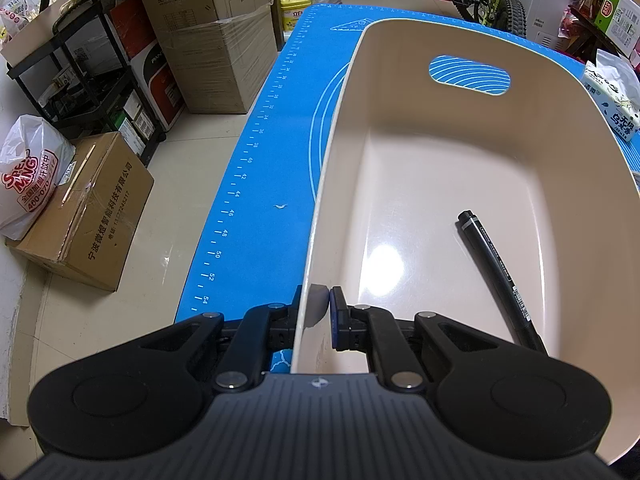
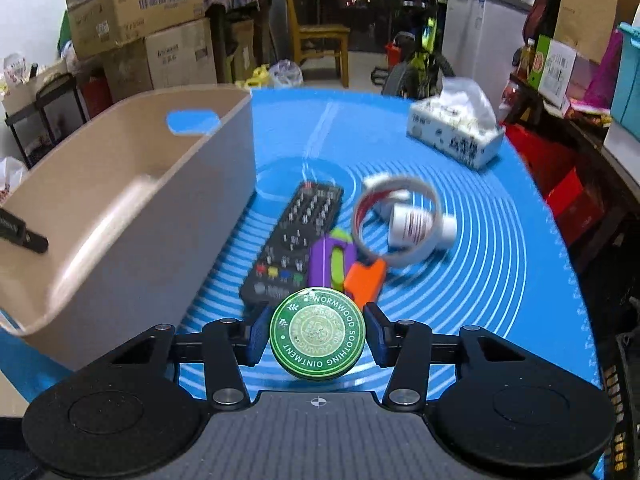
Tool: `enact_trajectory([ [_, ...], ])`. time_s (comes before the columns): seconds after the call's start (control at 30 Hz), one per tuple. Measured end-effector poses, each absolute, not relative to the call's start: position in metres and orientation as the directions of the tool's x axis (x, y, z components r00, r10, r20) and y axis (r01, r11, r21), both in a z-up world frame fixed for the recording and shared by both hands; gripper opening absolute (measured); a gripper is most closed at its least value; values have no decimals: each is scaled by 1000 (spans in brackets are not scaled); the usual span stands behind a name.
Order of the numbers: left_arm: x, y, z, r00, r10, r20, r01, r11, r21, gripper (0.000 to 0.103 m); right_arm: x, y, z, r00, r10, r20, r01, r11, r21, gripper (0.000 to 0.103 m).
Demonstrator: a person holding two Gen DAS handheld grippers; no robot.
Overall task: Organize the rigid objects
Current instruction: 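Carry the green tin into the beige bin and open the right gripper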
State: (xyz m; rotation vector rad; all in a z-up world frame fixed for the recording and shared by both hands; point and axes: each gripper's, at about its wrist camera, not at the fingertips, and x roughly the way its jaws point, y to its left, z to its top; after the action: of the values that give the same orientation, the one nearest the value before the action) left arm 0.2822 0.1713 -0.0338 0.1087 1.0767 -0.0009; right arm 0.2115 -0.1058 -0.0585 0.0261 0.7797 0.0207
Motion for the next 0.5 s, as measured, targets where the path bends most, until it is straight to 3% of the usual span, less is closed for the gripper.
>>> enact_trajectory([
  [0.5, 282, 172, -34, 474, 52, -879, 53, 995, 88, 12, 230, -86, -4, 817, 60, -574, -47, 998, 38, 55],
])
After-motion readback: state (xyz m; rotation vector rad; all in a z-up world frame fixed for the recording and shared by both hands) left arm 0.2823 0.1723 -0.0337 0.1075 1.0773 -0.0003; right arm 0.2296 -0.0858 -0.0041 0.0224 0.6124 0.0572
